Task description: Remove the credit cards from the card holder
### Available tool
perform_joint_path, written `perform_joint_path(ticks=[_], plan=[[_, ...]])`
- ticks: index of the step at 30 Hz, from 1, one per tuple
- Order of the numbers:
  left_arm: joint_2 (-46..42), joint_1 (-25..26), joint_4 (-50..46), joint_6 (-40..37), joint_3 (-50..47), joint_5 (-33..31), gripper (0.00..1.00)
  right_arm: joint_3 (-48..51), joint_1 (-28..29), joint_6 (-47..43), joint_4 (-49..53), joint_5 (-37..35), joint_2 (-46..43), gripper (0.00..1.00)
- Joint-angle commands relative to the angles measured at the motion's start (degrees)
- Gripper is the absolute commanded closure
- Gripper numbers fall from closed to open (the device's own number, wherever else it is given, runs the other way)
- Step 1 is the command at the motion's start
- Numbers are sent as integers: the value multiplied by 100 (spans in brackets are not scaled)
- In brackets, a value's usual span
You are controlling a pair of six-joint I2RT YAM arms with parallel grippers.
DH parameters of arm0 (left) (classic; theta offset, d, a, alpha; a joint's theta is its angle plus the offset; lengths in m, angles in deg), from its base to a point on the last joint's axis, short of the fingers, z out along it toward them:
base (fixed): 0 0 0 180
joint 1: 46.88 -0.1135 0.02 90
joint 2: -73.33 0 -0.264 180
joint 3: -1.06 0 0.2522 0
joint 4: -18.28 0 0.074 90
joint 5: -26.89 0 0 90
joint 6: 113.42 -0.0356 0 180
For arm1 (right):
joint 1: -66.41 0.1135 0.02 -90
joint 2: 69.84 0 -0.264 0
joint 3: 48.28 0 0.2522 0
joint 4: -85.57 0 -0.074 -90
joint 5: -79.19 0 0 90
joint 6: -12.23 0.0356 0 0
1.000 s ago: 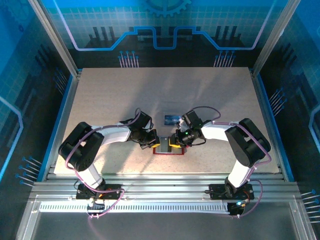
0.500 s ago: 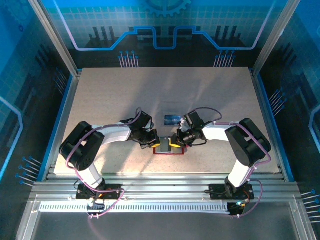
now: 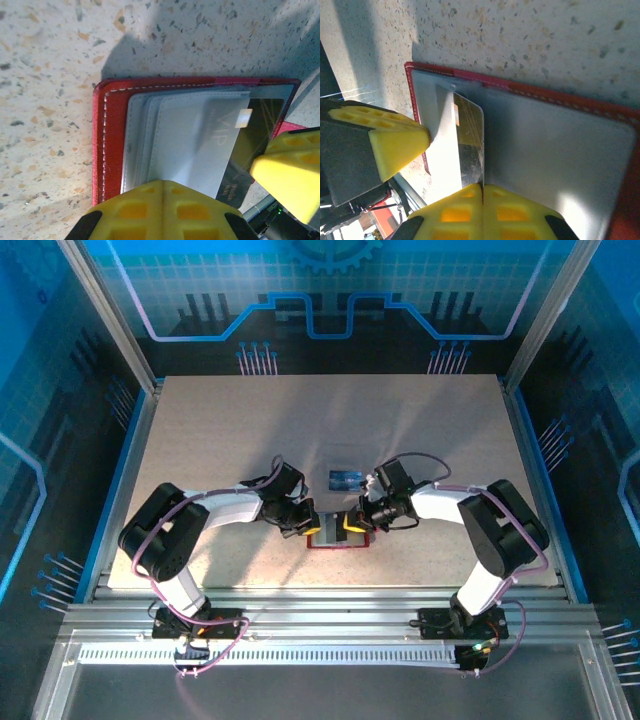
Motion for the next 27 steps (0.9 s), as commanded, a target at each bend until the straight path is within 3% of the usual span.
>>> perform_joint_path(ticks=[1, 27], plan=[[-4, -29, -456, -184, -16, -89, 95, 88, -171, -245, 388, -100, -232, 93], [-75, -52, -478, -182, 22, -133, 90, 14, -349, -655, 943, -357, -449, 95]])
